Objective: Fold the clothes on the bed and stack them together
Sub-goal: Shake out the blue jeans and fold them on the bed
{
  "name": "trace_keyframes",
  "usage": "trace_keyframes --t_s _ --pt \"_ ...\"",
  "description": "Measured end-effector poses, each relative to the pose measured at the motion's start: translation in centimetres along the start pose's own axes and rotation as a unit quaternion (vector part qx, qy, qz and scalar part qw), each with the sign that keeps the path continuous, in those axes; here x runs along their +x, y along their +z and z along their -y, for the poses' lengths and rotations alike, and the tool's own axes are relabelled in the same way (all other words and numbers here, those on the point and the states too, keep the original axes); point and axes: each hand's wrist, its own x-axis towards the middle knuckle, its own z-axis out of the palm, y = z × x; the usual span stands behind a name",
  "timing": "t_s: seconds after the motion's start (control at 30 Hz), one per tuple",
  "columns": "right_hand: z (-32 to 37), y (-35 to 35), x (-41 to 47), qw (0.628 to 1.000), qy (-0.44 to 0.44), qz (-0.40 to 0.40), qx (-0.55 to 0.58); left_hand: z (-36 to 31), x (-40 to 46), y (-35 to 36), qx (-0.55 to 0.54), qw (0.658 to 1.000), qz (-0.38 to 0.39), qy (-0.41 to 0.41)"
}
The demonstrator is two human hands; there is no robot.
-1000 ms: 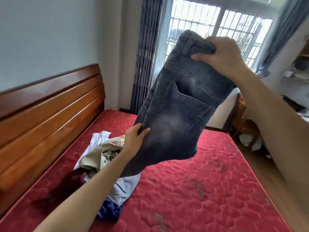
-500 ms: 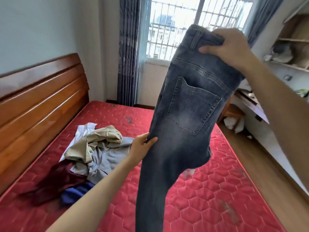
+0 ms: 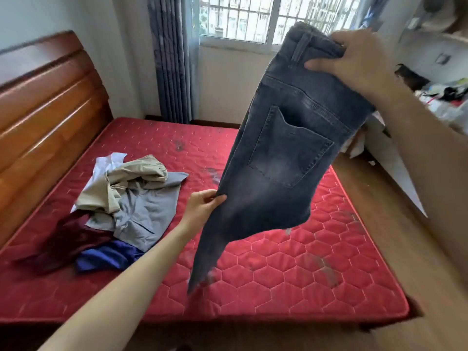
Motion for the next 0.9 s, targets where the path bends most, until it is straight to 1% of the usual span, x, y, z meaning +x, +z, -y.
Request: trace_keyframes --t_s 0.17,0.27,0.43,0.5,0.6,0.67,0.77,0.83,0.9 --pt "-5.6 -0.1 -2.4 0.999 -0.013 0.051 0.011 0.8 -3.8 3.1 0.041 0.998 -0.043 -0.009" --pt "-8.8 0.4 -3.5 0.997 -0.023 0.074 0.03 -0.8 -7.3 4.0 0.056 0.997 -0.061 -0.013" --pt "-12.3 3.3 -2.6 0.988 -0.008 0.13 0.088 -5.1 -11.3 3.8 0.022 0.999 -0.044 -0.011" --pt "-13.2 6.0 -2.2 0.982 0.003 0.162 0.102 -4.6 -11.2 3.5 0.01 0.998 -0.041 -0.048" --pt "-14.8 12.4 -2.2 0.971 0.025 0.215 0.102 0.1 -9.1 3.7 0.035 0.989 -0.054 -0.137" --pt "-15.7 18.1 -2.8 0.964 0.032 0.248 0.088 5.6 -7.3 4.3 0.07 0.975 -0.077 -0.194" --pt "-17.5 28.1 -4.5 0.956 0.022 0.287 0.062 15.3 -4.2 5.7 0.139 0.946 -0.096 -0.276" --pt "-19.3 34.9 -5.9 0.948 0.03 0.314 0.05 21.2 -2.2 6.9 0.158 0.926 -0.116 -0.321" --pt "-21.5 40.8 -7.2 0.939 0.053 0.337 0.048 25.8 -0.2 8.0 0.161 0.91 -0.138 -0.356"
